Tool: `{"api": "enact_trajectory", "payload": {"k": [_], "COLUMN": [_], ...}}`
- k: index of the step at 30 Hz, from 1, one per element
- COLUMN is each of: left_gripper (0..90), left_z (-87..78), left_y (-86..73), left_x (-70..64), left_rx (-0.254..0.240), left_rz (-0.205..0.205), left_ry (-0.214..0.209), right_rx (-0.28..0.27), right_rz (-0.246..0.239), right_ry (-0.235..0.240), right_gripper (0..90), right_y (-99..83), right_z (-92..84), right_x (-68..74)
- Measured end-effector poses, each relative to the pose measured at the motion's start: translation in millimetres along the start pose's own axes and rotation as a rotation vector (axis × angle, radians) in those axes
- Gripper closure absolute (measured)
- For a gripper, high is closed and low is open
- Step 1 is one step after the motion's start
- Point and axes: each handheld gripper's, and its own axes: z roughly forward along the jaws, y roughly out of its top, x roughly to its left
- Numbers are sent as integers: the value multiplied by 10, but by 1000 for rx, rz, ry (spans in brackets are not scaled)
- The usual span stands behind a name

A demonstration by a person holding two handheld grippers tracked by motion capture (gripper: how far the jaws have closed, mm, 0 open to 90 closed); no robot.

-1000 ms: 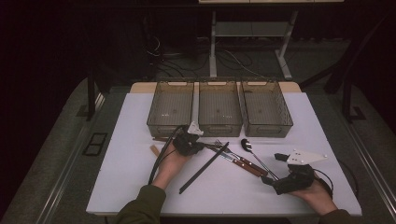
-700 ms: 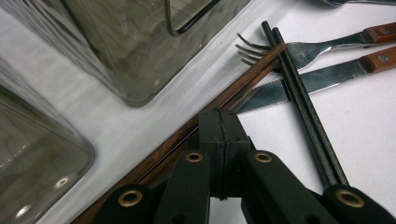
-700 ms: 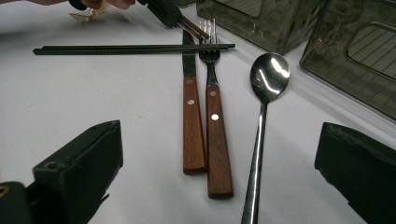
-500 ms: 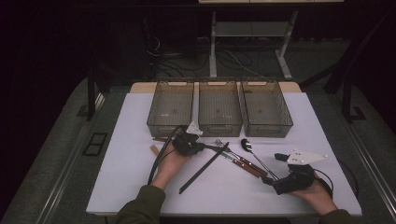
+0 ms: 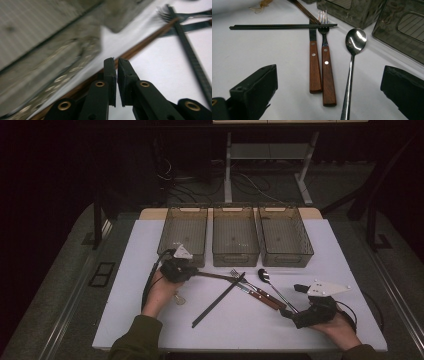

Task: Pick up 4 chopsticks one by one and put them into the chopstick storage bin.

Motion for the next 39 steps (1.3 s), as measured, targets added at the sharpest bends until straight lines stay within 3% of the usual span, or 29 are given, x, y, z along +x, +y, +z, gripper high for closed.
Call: {"api": "enact_trajectory", "payload": {"k": [3, 6, 10, 13, 14, 17, 33, 37, 39], "left_gripper": [850, 864, 880, 887, 887, 890, 892, 892, 892], "left_z": [9, 76, 217, 313, 334, 378, 322, 322, 314], "left_y": [6, 61, 161, 200, 199, 194, 150, 162, 188], "left_x": [40, -14, -143, -205, -226, -236, -136, -156, -187], "left_rx": [-15, -27, -21, -8, -5, 12, 24, 23, -8], "left_rz": [5, -3, 22, 59, 42, 46, 25, 24, 11], "left_ry": [-4, -24, -48, -37, -36, -31, 26, 20, -5], "right_rx": [1, 4, 4, 3, 4, 3, 5, 3, 2], "right_rz": [-2, -1, -2, -2, -2, -3, -2, -2, -3], "right_ry": [2, 1, 1, 1, 2, 3, 0, 0, 0], "right_gripper": [12, 12, 12, 12, 12, 12, 12, 12, 12], "right_y": [-1, -1, -1, -2, -3, -3, -2, -2, -2], "right_z": [5, 7, 6, 3, 4, 4, 5, 3, 4], "right_x": [-1, -3, -1, -5, -5, -3, 0, -2, -2]}}
